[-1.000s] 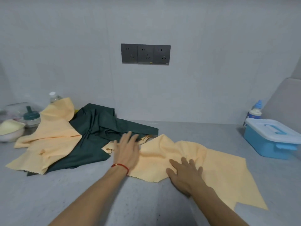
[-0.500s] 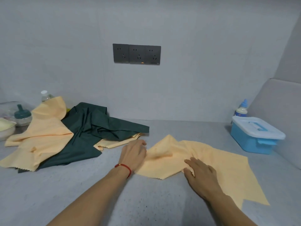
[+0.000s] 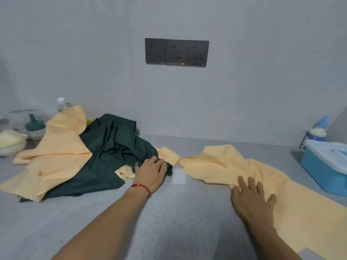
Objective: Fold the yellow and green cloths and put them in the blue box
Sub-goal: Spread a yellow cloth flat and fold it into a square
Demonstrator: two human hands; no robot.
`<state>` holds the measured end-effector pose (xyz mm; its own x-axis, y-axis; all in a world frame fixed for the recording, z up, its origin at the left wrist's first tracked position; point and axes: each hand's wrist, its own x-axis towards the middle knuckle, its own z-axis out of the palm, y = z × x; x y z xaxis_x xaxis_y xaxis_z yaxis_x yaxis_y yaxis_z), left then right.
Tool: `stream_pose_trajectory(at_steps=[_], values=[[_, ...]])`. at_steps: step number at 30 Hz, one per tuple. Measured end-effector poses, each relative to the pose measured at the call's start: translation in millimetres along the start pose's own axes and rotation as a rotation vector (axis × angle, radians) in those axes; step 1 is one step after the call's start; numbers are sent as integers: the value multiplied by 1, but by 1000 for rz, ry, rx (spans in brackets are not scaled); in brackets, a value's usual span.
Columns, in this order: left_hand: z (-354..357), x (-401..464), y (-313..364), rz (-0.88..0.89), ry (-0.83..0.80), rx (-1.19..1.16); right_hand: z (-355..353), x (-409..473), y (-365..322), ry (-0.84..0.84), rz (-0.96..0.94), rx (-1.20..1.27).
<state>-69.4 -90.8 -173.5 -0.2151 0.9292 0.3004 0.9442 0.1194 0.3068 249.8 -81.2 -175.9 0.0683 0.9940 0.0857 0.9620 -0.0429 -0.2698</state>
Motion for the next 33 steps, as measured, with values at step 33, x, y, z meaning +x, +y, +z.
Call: stream_pose_trajectory(at_steps=[33], values=[[-61, -35, 139, 335, -150, 298, -101, -17, 42, -292, -452, 31]])
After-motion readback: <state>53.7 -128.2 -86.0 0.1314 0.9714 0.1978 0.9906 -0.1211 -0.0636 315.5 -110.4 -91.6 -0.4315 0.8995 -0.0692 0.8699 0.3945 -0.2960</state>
